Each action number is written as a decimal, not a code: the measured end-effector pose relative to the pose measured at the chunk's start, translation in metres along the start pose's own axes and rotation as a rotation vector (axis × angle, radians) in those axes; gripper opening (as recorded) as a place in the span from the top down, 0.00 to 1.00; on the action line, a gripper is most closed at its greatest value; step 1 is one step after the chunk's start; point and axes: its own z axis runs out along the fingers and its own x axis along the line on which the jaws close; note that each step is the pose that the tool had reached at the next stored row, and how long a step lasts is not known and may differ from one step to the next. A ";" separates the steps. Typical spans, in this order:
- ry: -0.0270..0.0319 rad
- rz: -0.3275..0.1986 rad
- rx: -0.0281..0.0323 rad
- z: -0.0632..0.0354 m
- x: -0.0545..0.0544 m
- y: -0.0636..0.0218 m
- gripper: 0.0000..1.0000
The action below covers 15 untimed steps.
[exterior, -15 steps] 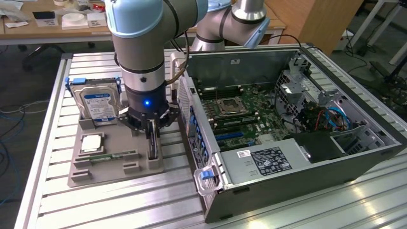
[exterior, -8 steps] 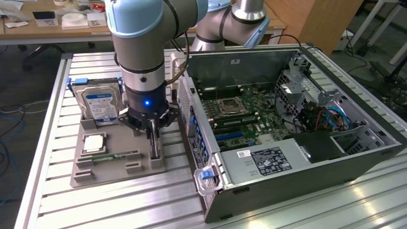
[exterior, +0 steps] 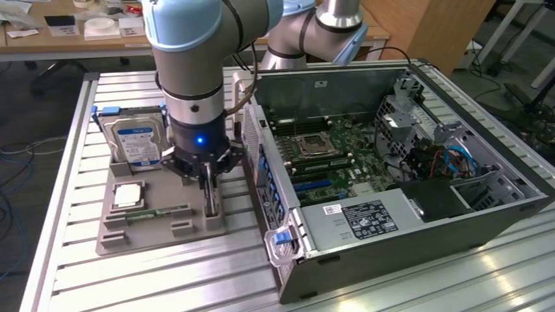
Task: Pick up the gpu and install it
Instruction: 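Pick up the gpu and move the gpu toward the slot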
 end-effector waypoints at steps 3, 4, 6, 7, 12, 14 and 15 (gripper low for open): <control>-0.0001 0.000 -0.0001 -0.0001 0.002 -0.0002 0.73; -0.0001 0.000 0.0000 -0.0001 0.003 -0.0002 0.73; -0.0005 0.000 0.0000 -0.0001 0.003 -0.0003 0.73; -0.0010 0.000 0.0000 -0.0001 0.004 -0.0003 0.73; -0.0025 0.000 -0.0002 -0.0002 0.005 -0.0004 0.73; -0.0025 0.000 -0.0002 -0.0002 0.006 -0.0004 0.73; -0.0025 -0.003 -0.0002 -0.0002 0.006 -0.0004 0.73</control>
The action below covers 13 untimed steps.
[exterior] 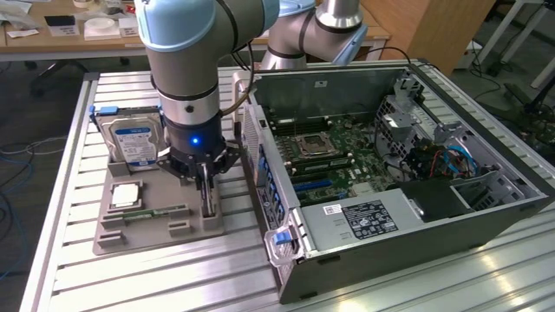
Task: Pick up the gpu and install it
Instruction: 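Pick up the gpu and move the gpu toward the slot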
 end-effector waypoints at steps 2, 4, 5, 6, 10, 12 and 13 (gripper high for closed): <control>0.0007 -0.013 -0.0005 0.0000 0.000 0.0000 0.73; 0.0012 -0.023 -0.0006 0.0000 0.000 0.0000 0.73; 0.0012 -0.023 -0.0007 0.0000 0.000 0.0000 0.73; 0.0012 -0.023 -0.0006 0.0000 0.000 0.0000 0.73; 0.0010 -0.023 -0.0008 -0.0003 0.000 0.0000 0.73; 0.0012 -0.023 -0.0007 -0.0020 0.000 0.0001 0.73; 0.0012 -0.023 -0.0007 -0.0031 0.000 0.0001 0.73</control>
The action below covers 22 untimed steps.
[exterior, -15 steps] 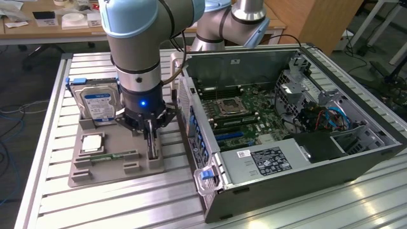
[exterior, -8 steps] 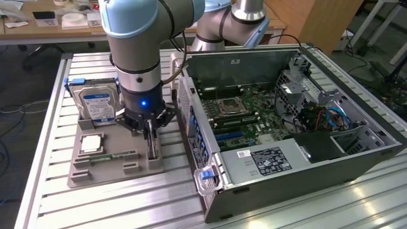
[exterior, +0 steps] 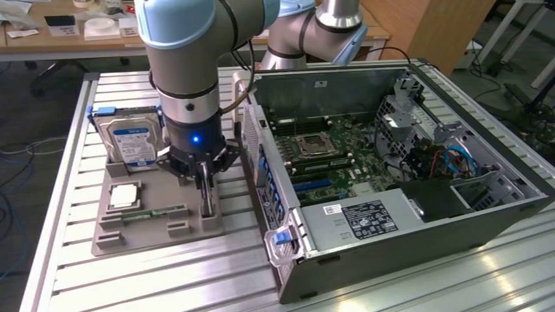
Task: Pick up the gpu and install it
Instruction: 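Pick up the gpu and move the gpu toward the slot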
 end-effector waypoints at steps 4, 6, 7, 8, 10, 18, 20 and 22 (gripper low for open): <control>0.0001 0.000 -0.0024 -0.0070 0.000 0.0003 0.73; 0.0003 0.000 -0.0065 -0.0108 0.000 0.0005 0.73; 0.0005 0.000 -0.0083 -0.0124 0.000 0.0006 0.73; 0.0006 0.000 -0.0112 -0.0159 0.000 0.0007 0.73; 0.0006 0.000 -0.0130 -0.0188 0.000 0.0008 0.73; 0.0006 0.000 -0.0140 -0.0193 -0.001 0.0009 0.73; 0.0009 0.000 -0.0139 -0.0206 -0.001 0.0009 0.73; 0.0007 0.000 -0.0140 -0.0224 -0.001 0.0010 0.73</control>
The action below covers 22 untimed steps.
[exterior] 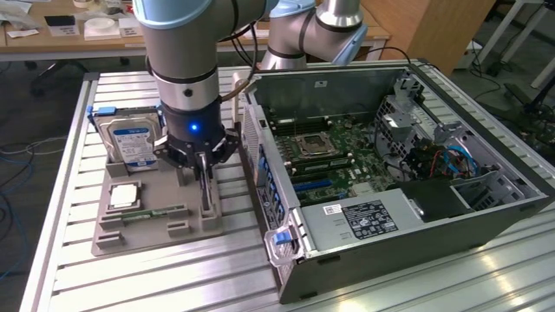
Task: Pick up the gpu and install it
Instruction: 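Pick up the gpu and move the gpu toward the slot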
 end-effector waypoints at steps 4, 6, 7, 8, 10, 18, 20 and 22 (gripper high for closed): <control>0.0000 0.000 0.0000 -0.0071 0.000 0.0004 0.73; 0.0000 0.000 0.0000 -0.0114 0.000 0.0007 0.73; -0.0001 0.000 -0.0001 -0.0135 0.000 0.0008 0.73; -0.0001 0.000 0.0000 -0.0158 -0.001 0.0010 0.73; 0.0000 0.000 0.0000 -0.0205 -0.001 0.0012 0.73; -0.0001 0.000 -0.0001 -0.0380 -0.002 0.0023 0.73; 0.0000 0.000 0.0000 -0.0425 -0.002 0.0026 0.73; 0.0000 0.000 0.0000 -0.0474 -0.002 0.0029 0.73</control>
